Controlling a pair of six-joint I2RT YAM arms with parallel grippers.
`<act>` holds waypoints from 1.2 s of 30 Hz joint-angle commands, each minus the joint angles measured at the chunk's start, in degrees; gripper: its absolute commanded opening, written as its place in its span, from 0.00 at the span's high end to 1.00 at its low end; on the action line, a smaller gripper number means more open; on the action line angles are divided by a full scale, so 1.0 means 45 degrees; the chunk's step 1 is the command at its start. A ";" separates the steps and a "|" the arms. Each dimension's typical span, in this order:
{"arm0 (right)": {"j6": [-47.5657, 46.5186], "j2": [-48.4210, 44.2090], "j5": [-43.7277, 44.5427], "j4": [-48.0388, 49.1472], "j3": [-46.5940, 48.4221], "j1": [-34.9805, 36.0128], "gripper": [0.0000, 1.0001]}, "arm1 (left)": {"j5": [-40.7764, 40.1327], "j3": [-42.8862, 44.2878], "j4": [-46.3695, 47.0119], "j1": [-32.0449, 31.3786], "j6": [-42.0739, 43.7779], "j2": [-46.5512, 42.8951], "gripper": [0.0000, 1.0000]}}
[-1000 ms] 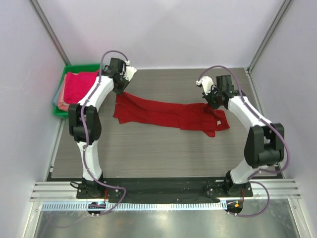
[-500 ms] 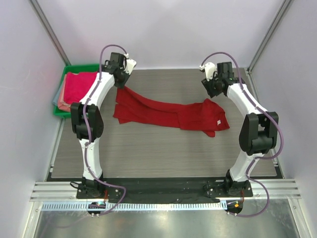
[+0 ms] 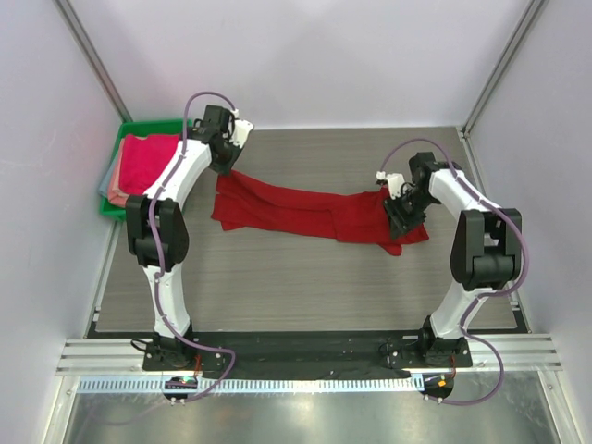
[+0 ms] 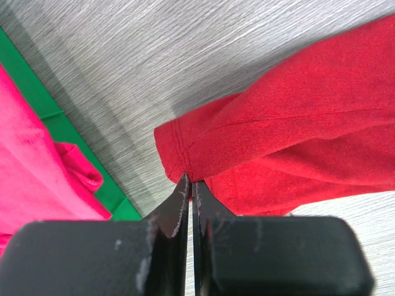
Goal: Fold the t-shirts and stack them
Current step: Flatten the tshirt out
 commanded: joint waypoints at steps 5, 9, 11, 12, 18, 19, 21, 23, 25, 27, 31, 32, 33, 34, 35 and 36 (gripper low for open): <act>-0.0199 0.0434 0.0507 -0.0459 0.0090 -0.0123 0.58 | 0.0177 -0.0158 -0.0005 -0.0177 -0.0240 -0.0851 1.00; -0.0413 0.0571 0.0937 -0.0420 0.0090 -0.0630 0.58 | 0.0118 -0.0276 0.0073 -0.0236 -0.0220 -0.0890 1.00; -0.0491 0.0590 0.1171 -0.0303 -0.0007 -0.0728 0.58 | 0.0080 -0.0296 0.0054 -0.0294 -0.0220 -0.0890 1.00; -0.0492 0.0591 0.1211 -0.0264 -0.0007 -0.0767 0.58 | 0.0079 -0.0315 0.0073 -0.0295 -0.0220 -0.0870 1.00; -0.0317 0.0961 0.0899 -0.0068 0.0207 -0.0826 0.58 | -0.0077 -0.0257 0.0054 -0.0451 -0.0181 -0.0753 1.00; -0.0297 0.1000 0.0725 -0.0068 0.0343 -0.0826 0.58 | -0.0116 -0.0276 0.0054 -0.0509 -0.0143 -0.0734 1.00; -0.0297 0.0962 0.0587 -0.0107 0.0422 -0.0826 0.59 | -0.0136 -0.0276 0.0073 -0.0549 -0.0122 -0.0733 1.00; -0.0394 0.0884 0.0450 -0.0127 0.0422 -0.0826 0.59 | -0.0155 -0.0315 0.0054 -0.0588 -0.0084 -0.0734 1.00; -0.0491 0.0805 0.0411 -0.0166 0.0442 -0.0826 0.59 | -0.0214 -0.0354 0.0073 -0.0607 -0.0103 -0.0734 1.00; -0.0531 0.0805 0.0391 -0.0243 0.0481 -0.0826 0.60 | -0.0253 -0.0374 0.0112 -0.0607 -0.0084 -0.0714 1.00; -0.0550 0.0805 0.0274 -0.0302 0.0636 -0.0826 0.60 | -0.0331 -0.0393 0.0132 -0.0666 -0.0083 -0.0695 1.00; -0.0512 0.0863 0.0254 -0.0303 0.0676 -0.0826 0.60 | -0.0350 -0.0355 0.0132 -0.0705 -0.0064 -0.0675 1.00; -0.0492 0.0941 0.0177 -0.0341 0.0734 -0.0826 0.60 | -0.0351 -0.0316 0.0151 -0.0724 -0.0064 -0.0636 1.00; -0.0473 0.1058 0.0137 -0.0361 0.0831 -0.0826 0.61 | -0.0389 -0.0315 0.0152 -0.0783 -0.0045 -0.0636 1.00; -0.0472 0.1098 0.0098 -0.0361 0.0871 -0.0826 0.61 | -0.0409 -0.0315 0.0152 -0.0783 -0.0044 -0.0636 1.00; -0.0434 0.1137 0.0040 -0.0342 0.0891 -0.0826 0.61 | -0.0429 -0.0315 0.0152 -0.0802 -0.0044 -0.0636 1.00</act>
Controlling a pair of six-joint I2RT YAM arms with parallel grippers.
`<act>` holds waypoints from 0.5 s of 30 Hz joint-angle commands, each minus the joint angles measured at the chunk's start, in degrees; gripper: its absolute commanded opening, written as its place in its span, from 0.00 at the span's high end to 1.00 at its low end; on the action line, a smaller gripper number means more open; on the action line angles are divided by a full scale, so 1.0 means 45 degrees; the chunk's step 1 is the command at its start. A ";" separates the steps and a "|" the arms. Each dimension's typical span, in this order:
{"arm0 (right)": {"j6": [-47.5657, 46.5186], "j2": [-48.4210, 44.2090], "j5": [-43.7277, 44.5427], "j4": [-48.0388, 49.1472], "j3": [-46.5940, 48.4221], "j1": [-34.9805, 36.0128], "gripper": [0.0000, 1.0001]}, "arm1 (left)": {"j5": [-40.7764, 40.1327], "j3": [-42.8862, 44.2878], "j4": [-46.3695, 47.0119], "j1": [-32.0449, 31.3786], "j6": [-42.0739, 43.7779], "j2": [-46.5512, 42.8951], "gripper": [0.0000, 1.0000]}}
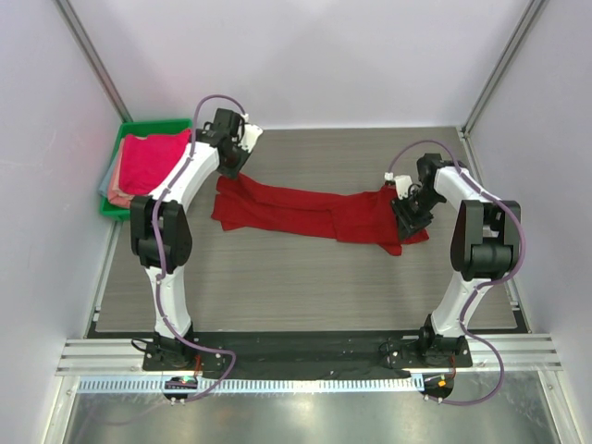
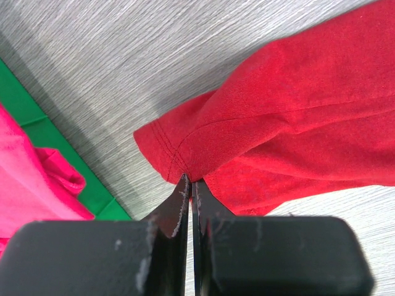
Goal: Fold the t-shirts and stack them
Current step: Flatten the tshirt out
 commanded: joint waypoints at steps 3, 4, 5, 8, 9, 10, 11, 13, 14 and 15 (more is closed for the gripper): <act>-0.0035 0.0230 -0.0461 -0.0196 0.0765 0.0004 0.61 | -0.0167 0.0030 0.0132 -0.0181 0.0000 -0.0505 1.00; -0.0035 0.0269 -0.0461 -0.0196 0.0824 0.0004 0.61 | -0.0186 0.0030 0.0113 -0.0181 -0.0001 -0.0505 1.00; -0.0015 0.0347 -0.0442 -0.0196 0.0844 0.0004 0.62 | -0.0186 -0.0009 0.0132 -0.0181 0.0038 -0.0485 1.00; -0.0015 0.0425 -0.0442 -0.0215 0.0883 0.0004 0.62 | -0.0225 -0.0009 0.0132 -0.0181 0.0038 -0.0505 1.00; -0.0035 0.0445 -0.0442 -0.0274 0.0883 0.0004 0.62 | -0.0225 -0.0009 0.0132 -0.0201 0.0058 -0.0505 1.00; -0.0054 0.0464 -0.0442 -0.0313 0.0864 0.0004 0.62 | -0.0244 -0.0009 0.0152 -0.0201 0.0038 -0.0505 1.00; -0.0074 0.0484 -0.0461 -0.0333 0.0844 0.0004 0.62 | -0.0264 0.0010 0.0132 -0.0201 0.0058 -0.0505 1.00; -0.0112 0.0543 -0.0461 -0.0353 0.0805 0.0005 0.62 | -0.0322 -0.0009 0.0152 -0.0201 0.0077 -0.0505 1.00; -0.0113 0.0562 -0.0481 -0.0352 0.0786 0.0004 0.62 | -0.0323 0.0010 0.0171 -0.0181 0.0077 -0.0505 1.00; -0.0113 0.0620 -0.0520 -0.0391 0.0785 0.0004 0.62 | -0.0361 0.0010 0.0171 -0.0220 0.0097 -0.0505 1.00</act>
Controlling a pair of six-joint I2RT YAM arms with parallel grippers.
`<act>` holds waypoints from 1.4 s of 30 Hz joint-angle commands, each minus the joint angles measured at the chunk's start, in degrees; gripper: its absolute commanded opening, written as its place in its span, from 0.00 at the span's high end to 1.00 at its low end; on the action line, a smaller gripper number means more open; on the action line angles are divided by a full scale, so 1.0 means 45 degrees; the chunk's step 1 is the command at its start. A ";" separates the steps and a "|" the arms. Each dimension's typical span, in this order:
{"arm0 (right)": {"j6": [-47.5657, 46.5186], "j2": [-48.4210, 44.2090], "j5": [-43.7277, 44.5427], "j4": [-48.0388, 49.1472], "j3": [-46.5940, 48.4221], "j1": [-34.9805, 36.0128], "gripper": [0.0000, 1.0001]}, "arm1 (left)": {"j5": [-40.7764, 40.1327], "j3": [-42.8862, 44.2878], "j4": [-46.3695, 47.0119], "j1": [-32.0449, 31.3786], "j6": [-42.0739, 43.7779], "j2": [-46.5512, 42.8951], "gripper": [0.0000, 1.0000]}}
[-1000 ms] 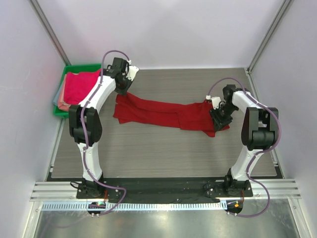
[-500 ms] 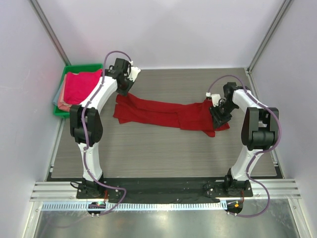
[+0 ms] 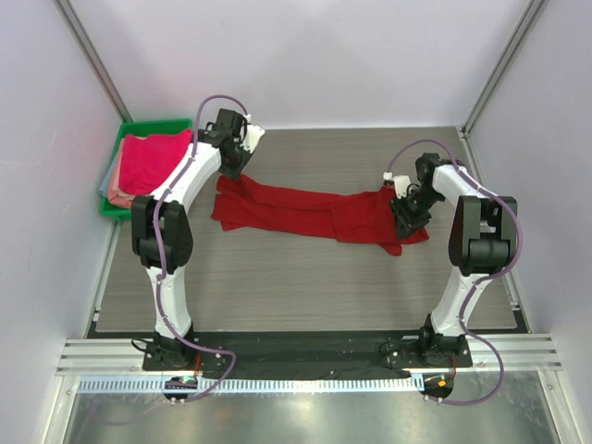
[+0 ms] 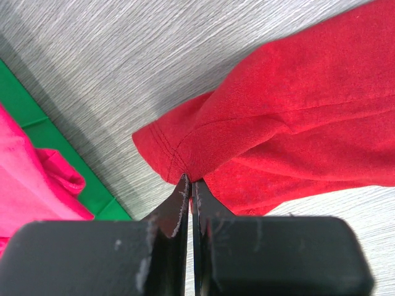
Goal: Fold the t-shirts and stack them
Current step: Flatten the tshirt out
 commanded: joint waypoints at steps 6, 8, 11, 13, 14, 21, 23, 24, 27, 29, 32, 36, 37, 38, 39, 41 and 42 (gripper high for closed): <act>-0.0093 0.0233 -0.0477 -0.0367 0.0451 0.0004 0.65 | -0.0275 -0.0029 0.0190 -0.0055 0.0073 -0.0466 1.00; -0.0093 0.0350 -0.0497 -0.0406 0.0490 0.0004 0.65 | -0.0294 -0.0029 0.0152 -0.0075 0.0092 -0.0466 1.00; -0.0132 0.0448 -0.0594 -0.0446 0.0568 0.0004 0.69 | -0.0372 -0.0009 0.0171 -0.0114 0.0112 -0.0446 1.00; -0.0113 0.0467 -0.0634 -0.0465 0.0665 0.0004 0.73 | -0.0411 -0.0010 0.0191 -0.0153 0.0151 -0.0427 1.00; -0.0113 0.0487 -0.0653 -0.0485 0.0724 0.0004 0.76 | -0.0431 -0.0009 0.0191 -0.0172 0.0170 -0.0427 1.00; -0.0210 0.0136 -0.0478 -0.0582 0.1017 0.0004 0.90 | -0.0509 0.0010 0.0249 -0.0192 0.0190 -0.0407 1.00; -0.0269 0.0000 -0.0341 -0.0660 0.1114 0.0004 0.94 | -0.0509 0.0010 0.0230 -0.0192 0.0190 -0.0407 1.00; -0.0288 -0.0059 -0.0302 -0.0718 0.1154 0.0004 0.96 | -0.0509 0.0049 0.0230 -0.0173 0.0190 -0.0407 1.00; -0.0386 -0.0332 -0.0224 -0.0856 0.1310 0.0004 0.99 | -0.0529 0.0069 0.0230 -0.0192 0.0171 -0.0426 1.00; -0.0406 -0.0586 -0.0340 -0.0934 0.1659 0.0004 0.99 | -0.0548 0.0088 0.0249 -0.0211 0.0248 -0.0466 1.00; -0.0406 -0.1308 -0.0574 -0.0856 0.2788 0.0004 0.99 | -0.0918 0.0283 0.0405 -0.0192 0.0501 -0.0699 1.00; 0.0100 -0.1895 -0.0575 -0.0252 0.4978 -0.0054 0.99 | -0.1192 0.1394 0.0542 -0.0055 0.0834 -0.1129 1.00; 0.0431 -0.1973 -0.0498 0.0194 0.5852 -0.0074 0.99 | -0.1348 0.2016 0.0581 0.0003 0.0931 -0.1265 1.00; 0.0685 -0.1993 -0.0265 0.0508 0.6267 -0.0112 0.99 | -0.1407 0.2312 0.0581 0.0042 0.1183 -0.1363 1.00; 0.0959 -0.2032 -0.0069 0.1188 0.6658 -0.0190 0.99 | -0.1466 0.2566 0.0601 0.0062 0.1302 -0.1461 1.00; 0.1679 -0.2149 0.0069 0.1739 0.7806 -0.0308 0.99 | -0.1603 0.3248 0.0679 0.0062 0.1498 -0.1869 1.00; 0.1897 -0.2188 0.0243 0.2225 0.8220 -0.0366 0.99 | -0.1622 0.3446 0.0698 0.0043 0.1576 -0.2027 1.00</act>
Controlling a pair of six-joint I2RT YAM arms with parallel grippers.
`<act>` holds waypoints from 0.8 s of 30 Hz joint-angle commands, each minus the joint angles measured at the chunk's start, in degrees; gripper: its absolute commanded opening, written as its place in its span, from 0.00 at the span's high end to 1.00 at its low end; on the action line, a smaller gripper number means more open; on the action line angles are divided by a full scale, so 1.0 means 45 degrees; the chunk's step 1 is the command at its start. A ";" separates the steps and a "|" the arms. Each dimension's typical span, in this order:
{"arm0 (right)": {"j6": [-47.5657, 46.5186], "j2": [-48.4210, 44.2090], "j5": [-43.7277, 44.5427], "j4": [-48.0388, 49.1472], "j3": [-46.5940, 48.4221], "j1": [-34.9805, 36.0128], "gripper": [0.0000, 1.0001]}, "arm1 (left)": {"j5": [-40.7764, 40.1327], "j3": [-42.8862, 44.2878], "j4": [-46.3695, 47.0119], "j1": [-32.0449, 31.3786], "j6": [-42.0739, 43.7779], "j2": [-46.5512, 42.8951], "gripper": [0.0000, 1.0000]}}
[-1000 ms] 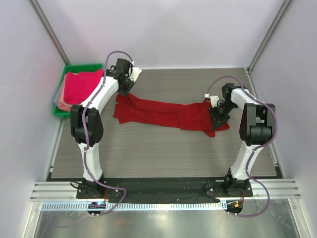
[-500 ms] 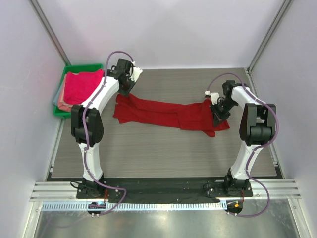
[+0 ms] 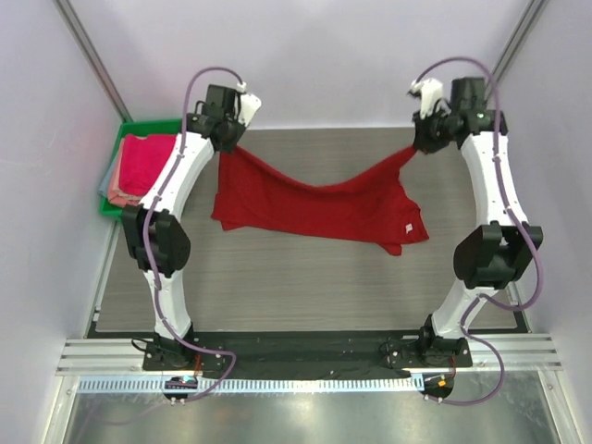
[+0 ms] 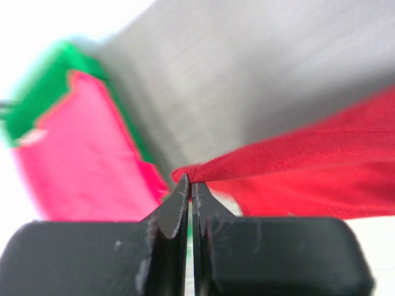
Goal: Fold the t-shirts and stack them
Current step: Flatten the tshirt out
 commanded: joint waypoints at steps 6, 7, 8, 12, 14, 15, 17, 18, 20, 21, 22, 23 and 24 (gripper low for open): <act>0.2049 -0.1764 0.1058 0.2982 0.3620 -0.0402 0.99 | -0.0638 0.1633 0.0967 0.0062 0.0157 -0.3663 1.00; 0.2068 -0.1979 0.1117 0.3082 0.3853 -0.0402 0.99 | -0.0657 0.1633 0.0968 0.0023 0.0156 -0.3956 1.00; 0.2049 -0.2542 0.1176 0.3218 0.3914 -0.0402 0.99 | -0.0735 0.1595 0.0968 0.0023 0.0137 -0.4269 1.00; 0.1951 -0.4185 0.1527 0.3726 0.3837 -0.0402 0.99 | -0.0735 0.0992 0.0811 -0.0094 0.0253 -0.6257 1.00; 0.1913 -0.4946 0.1723 0.3728 0.3642 -0.0401 0.99 | -0.0755 0.0736 0.0656 -0.0114 0.0312 -0.6886 1.00; 0.1893 -0.5704 0.1782 0.3747 0.3525 -0.0402 0.99 | -0.0832 0.0638 0.0617 -0.0095 0.0351 -0.7237 1.00; 0.1854 -0.6392 0.2015 0.3766 0.3154 -0.0402 0.99 | -0.0853 0.0287 0.0460 -0.0095 0.0487 -0.8097 1.00; 0.1815 -0.6743 0.2133 0.3786 0.3075 -0.0402 0.99 | -0.0872 0.0228 0.0383 -0.0036 0.0527 -0.8332 1.00; 0.1602 -0.7545 0.2483 0.3786 0.3094 -0.0402 0.99 | -0.0814 0.0207 0.0265 0.0042 0.0547 -0.9016 1.00; 0.1523 -0.7741 0.2601 0.3767 0.3171 -0.0402 0.99 | -0.0775 0.0304 0.0245 0.0158 0.0547 -0.9211 1.00; 0.1425 -0.8168 0.2699 0.3766 0.3366 -0.0402 0.99 | -0.0639 0.0421 0.0168 0.0256 0.0527 -0.9407 1.00; 0.1250 -0.8327 0.2797 0.3786 0.3503 -0.0402 0.99 | -0.0541 0.0732 0.0148 0.0334 0.0508 -0.9699 1.00; 0.1152 -0.8464 0.2952 0.3786 0.3640 -0.0402 0.99 | -0.0424 0.0909 0.0089 0.0529 0.0450 -0.9856 1.00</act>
